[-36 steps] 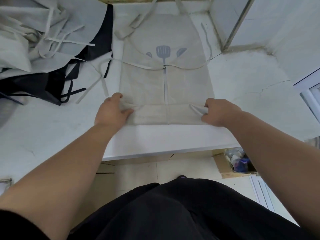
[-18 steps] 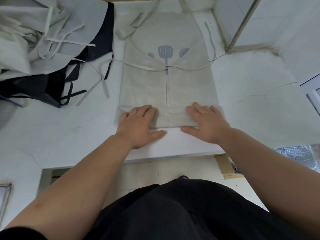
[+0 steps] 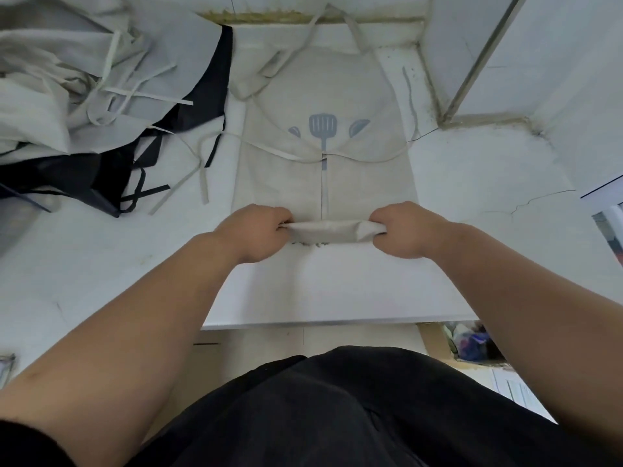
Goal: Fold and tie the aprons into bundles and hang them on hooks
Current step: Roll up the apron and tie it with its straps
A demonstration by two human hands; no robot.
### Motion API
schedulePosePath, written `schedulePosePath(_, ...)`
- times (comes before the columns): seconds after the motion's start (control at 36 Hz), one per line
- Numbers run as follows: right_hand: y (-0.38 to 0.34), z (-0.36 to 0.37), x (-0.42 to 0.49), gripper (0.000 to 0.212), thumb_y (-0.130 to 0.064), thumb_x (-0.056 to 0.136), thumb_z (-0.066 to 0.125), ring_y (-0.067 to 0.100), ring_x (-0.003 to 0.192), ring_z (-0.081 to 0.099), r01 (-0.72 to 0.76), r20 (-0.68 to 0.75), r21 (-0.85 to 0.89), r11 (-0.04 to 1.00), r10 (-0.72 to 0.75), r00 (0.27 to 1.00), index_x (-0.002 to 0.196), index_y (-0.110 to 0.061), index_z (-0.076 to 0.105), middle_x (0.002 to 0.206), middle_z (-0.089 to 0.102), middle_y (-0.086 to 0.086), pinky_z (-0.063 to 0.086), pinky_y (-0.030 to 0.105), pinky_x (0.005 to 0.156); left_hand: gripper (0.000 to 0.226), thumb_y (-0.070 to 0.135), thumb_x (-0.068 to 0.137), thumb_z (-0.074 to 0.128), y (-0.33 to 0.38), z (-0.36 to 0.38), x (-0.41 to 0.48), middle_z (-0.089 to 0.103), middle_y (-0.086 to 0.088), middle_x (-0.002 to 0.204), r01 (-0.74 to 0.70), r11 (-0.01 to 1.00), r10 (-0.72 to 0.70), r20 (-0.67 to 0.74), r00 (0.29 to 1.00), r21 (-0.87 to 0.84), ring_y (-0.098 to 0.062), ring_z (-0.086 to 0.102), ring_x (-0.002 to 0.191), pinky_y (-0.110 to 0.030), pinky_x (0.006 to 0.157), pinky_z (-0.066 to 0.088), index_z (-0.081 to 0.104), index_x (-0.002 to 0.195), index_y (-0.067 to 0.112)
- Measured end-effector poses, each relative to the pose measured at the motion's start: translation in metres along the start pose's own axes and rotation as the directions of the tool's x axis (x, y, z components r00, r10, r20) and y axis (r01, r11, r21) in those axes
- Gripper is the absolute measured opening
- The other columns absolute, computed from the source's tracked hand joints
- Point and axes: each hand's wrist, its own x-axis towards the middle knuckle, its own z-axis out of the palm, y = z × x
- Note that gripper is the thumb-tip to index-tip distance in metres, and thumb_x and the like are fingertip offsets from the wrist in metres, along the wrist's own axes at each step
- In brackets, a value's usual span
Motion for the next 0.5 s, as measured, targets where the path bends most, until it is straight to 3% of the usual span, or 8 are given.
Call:
schedulePosePath(0.06, 0.004, -0.006, 0.005, 0.021, -0.03, 0.091, 0.043, 0.023, 0.092, 0.049, -0.012, 0.05, -0.005, 1.0, 0.012, 0.999, 0.071, -0.024, 0.046, 0.086, 0.05, -0.003, 0.042, 0.031, 0.076, 0.024, 0.022, 0.096, 0.043, 0.001, -0.004, 0.0, 0.059, 0.001, 0.092, 0.039, 0.994, -0.036, 0.034, 0.999, -0.102, -0.021, 0.053, 0.089, -0.03, 0.072, 0.04, 0.06, 0.112, 0.015)
schedulePosePath(0.11, 0.008, -0.011, 0.009, 0.026, -0.04, 0.092, 0.038, 0.024, 0.093, 0.049, -0.029, 0.085, 0.005, 1.0, 0.029, 0.996, 0.076, -0.022, 0.047, 0.094, 0.052, 0.001, 0.042, 0.032, 0.08, 0.022, 0.029, 0.095, 0.047, -0.001, -0.007, 0.003, 0.058, 0.002, 0.09, 0.093, 0.983, -0.083, 0.068, 0.994, -0.16, -0.02, 0.053, 0.086, -0.03, 0.069, 0.04, 0.059, 0.105, 0.014)
schedulePosePath(0.22, 0.018, -0.01, 0.022, 0.029, -0.042, 0.094, 0.034, 0.028, 0.101, 0.053, -0.053, 0.089, -0.018, 0.998, 0.055, 0.995, 0.085, -0.019, 0.049, 0.11, 0.059, 0.009, 0.043, 0.034, 0.085, 0.028, 0.045, 0.093, 0.049, -0.013, -0.009, 0.015, 0.053, 0.001, 0.086, 0.184, 0.981, -0.183, 0.033, 0.983, -0.059, -0.019, 0.05, 0.081, -0.029, 0.06, 0.035, 0.052, 0.085, 0.019)
schedulePosePath(0.28, 0.02, -0.009, 0.025, 0.024, -0.039, 0.093, 0.039, 0.027, 0.095, 0.052, -0.086, 0.061, -0.032, 0.996, 0.088, 0.994, 0.086, -0.018, 0.048, 0.109, 0.059, 0.008, 0.042, 0.032, 0.079, 0.033, 0.053, 0.09, 0.051, -0.019, -0.009, 0.019, 0.054, 0.002, 0.086, 0.235, 0.972, -0.235, -0.036, 0.971, 0.004, -0.02, 0.051, 0.083, -0.03, 0.06, 0.035, 0.051, 0.089, 0.02)
schedulePosePath(0.33, 0.02, -0.009, 0.022, 0.018, -0.036, 0.089, 0.047, 0.025, 0.09, 0.05, -0.152, 0.034, -0.038, 0.988, 0.153, 0.988, 0.093, -0.019, 0.046, 0.103, 0.056, 0.005, 0.04, 0.032, 0.075, 0.038, 0.057, 0.089, 0.05, -0.023, -0.007, 0.02, 0.058, -0.001, 0.094, 0.259, 0.963, -0.252, -0.08, 0.964, 0.08, -0.022, 0.052, 0.087, -0.032, 0.07, 0.038, 0.052, 0.1, 0.021)
schedulePosePath(0.39, 0.019, -0.01, 0.018, 0.026, -0.036, 0.087, 0.051, 0.025, 0.089, 0.05, -0.202, -0.012, -0.101, 0.974, 0.202, 0.979, 0.104, -0.018, 0.044, 0.101, 0.054, 0.004, 0.038, 0.033, 0.076, 0.041, 0.056, 0.09, 0.047, -0.025, -0.003, 0.022, 0.058, -0.002, 0.113, 0.224, 0.95, -0.205, -0.107, 0.973, 0.216, -0.024, 0.05, 0.099, -0.036, 0.085, 0.036, 0.05, 0.115, 0.023)
schedulePosePath(0.44, 0.013, -0.01, 0.018, 0.039, -0.036, 0.086, 0.052, 0.028, 0.101, 0.052, -0.213, -0.096, -0.256, 0.943, 0.195, 0.976, 0.121, -0.02, 0.043, 0.11, 0.054, 0.005, 0.035, 0.038, 0.087, 0.044, 0.049, 0.093, 0.046, -0.02, -0.001, 0.025, 0.043, -0.001, 0.137, 0.146, 0.919, -0.095, -0.155, 0.983, 0.366, -0.025, 0.039, 0.124, -0.043, 0.103, 0.027, 0.042, 0.132, 0.03)
schedulePosePath(0.5, 0.003, -0.006, 0.021, 0.047, -0.027, 0.086, 0.05, 0.03, 0.119, 0.044, -0.167, -0.167, -0.382, 0.909, 0.11, 0.98, 0.131, -0.024, 0.04, 0.126, 0.048, 0.007, 0.024, 0.045, 0.106, 0.048, 0.028, 0.095, 0.048, -0.007, 0.002, 0.027, 0.026, 0.001, 0.151, -0.008, 0.867, 0.098, -0.153, 0.983, 0.498, -0.025, 0.022, 0.138, -0.048, 0.112, 0.014, 0.034, 0.14, 0.033)
